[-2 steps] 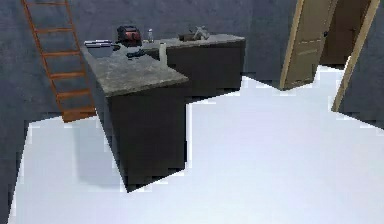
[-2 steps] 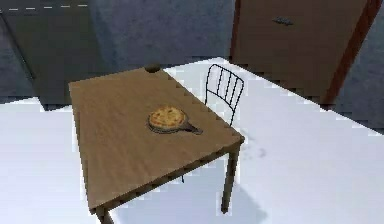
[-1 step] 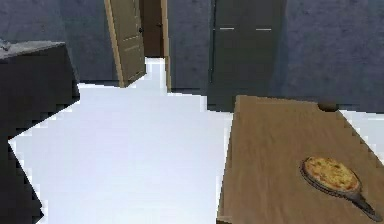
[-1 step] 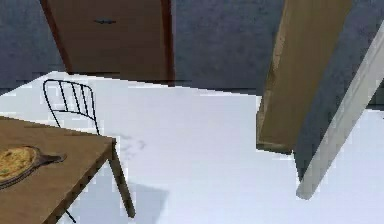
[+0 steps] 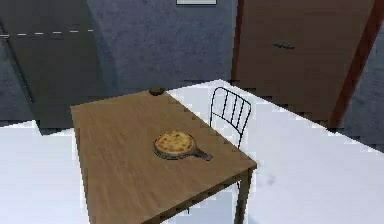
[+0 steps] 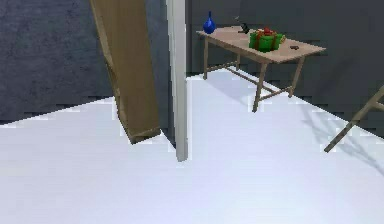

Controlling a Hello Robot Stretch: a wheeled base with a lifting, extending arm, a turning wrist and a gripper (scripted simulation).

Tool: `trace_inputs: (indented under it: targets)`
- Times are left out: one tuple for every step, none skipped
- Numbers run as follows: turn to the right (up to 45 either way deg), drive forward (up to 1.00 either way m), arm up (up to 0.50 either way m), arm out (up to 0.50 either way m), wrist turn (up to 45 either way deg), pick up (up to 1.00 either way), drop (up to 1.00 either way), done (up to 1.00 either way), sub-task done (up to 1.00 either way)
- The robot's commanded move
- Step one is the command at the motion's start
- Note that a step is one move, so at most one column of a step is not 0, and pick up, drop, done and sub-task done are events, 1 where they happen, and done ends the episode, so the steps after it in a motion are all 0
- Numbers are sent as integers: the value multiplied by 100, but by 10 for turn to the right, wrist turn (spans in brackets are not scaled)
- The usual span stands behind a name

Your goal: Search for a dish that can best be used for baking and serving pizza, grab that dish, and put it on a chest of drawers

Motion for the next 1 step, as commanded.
trace_inputs:
  targets:
    - [0,35,0,0,0,0,0,0,0]
